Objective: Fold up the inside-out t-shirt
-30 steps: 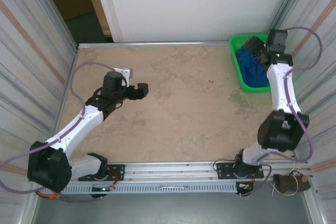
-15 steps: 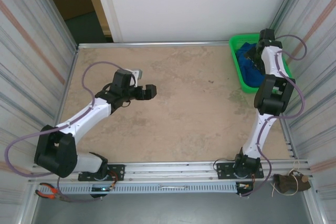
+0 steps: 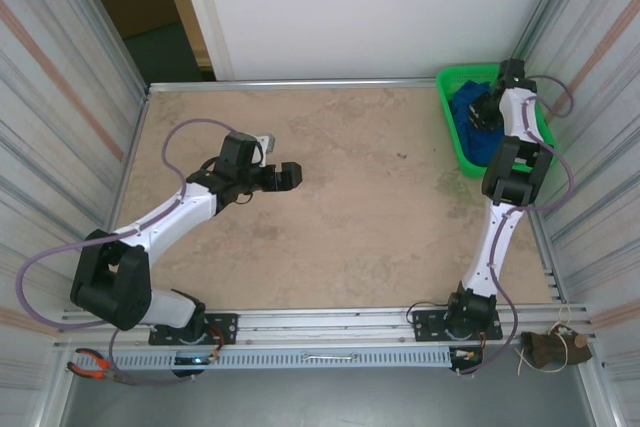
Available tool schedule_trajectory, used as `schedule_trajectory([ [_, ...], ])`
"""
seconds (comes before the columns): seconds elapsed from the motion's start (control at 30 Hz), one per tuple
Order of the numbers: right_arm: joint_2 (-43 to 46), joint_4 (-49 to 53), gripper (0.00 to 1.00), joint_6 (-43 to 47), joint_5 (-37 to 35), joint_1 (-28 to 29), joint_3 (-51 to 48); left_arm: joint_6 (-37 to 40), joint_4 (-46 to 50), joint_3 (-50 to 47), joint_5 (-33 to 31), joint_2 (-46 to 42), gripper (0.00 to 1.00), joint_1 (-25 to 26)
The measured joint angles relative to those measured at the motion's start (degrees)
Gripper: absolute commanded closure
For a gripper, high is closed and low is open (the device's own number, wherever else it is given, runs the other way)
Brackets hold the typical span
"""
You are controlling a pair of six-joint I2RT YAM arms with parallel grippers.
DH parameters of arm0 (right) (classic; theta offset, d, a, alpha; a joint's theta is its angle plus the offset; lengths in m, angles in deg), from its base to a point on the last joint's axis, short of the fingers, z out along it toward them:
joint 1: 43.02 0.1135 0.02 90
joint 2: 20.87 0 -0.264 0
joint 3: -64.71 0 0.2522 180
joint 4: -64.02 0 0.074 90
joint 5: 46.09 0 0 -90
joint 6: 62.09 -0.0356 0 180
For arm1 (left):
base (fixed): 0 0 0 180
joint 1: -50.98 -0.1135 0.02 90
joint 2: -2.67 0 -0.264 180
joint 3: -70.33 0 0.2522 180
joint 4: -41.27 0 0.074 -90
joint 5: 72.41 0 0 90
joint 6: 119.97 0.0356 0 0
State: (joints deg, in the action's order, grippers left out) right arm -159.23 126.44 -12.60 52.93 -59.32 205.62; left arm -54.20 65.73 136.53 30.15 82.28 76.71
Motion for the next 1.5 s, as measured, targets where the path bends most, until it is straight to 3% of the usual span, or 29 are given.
schedule_trajectory([
  [0.13,6.7,-6.0,1.00,-1.1,4.2,-1.6,-8.9,-0.9,-0.3,-0.1,0.4,-0.2,0.01,0.0],
  [0.27,19.5,-14.0,1.00,-2.8,7.2,-1.7,-16.9,-1.8,-0.7,-0.1,1.1,-0.3,0.01,0.0],
  [0.5,41.1,-24.8,1.00,-5.0,12.4,0.7,-17.6,-2.6,-1.2,0.3,1.4,-0.3,0.01,0.0],
  [0.7,50.1,-27.3,1.00,-5.4,16.2,9.6,-12.5,-2.0,-1.0,3.2,1.4,-0.7,0.01,-0.2],
  [1.0,51.4,-27.3,1.00,-3.2,14.6,29.4,-11.5,-2.0,-0.3,3.2,0.3,-5.2,0.01,-2.1],
  [1.03,51.6,-28.1,0.90,-2.6,13.7,31.4,-13.6,-2.0,-0.2,2.9,-0.1,-6.1,0.01,-2.3],
  [1.1,52.0,-30.5,0.49,-1.9,11.8,34.7,-20.0,-2.1,-0.1,2.1,-0.8,-8.1,0.01,-2.7],
  [1.13,51.9,-31.5,0.36,-1.2,10.3,36.2,-24.0,-2.2,0.0,1.6,-1.2,-9.0,0.01,-2.9],
  [1.17,51.5,-32.1,0.31,-0.6,8.8,37.2,-27.1,-2.2,0.2,1.1,-1.7,-9.9,0.01,-3.1],
  [1.33,45.5,-31.1,0.30,4.0,-1.0,38.5,-40.4,-2.1,4.4,-0.2,-4.0,-12.7,0.01,-5.6],
  [1.5,48.8,-27.7,0.30,5.3,-6.1,38.8,-53.5,-1.6,5.8,-3.8,-4.7,-16.9,0.01,-9.8],
])
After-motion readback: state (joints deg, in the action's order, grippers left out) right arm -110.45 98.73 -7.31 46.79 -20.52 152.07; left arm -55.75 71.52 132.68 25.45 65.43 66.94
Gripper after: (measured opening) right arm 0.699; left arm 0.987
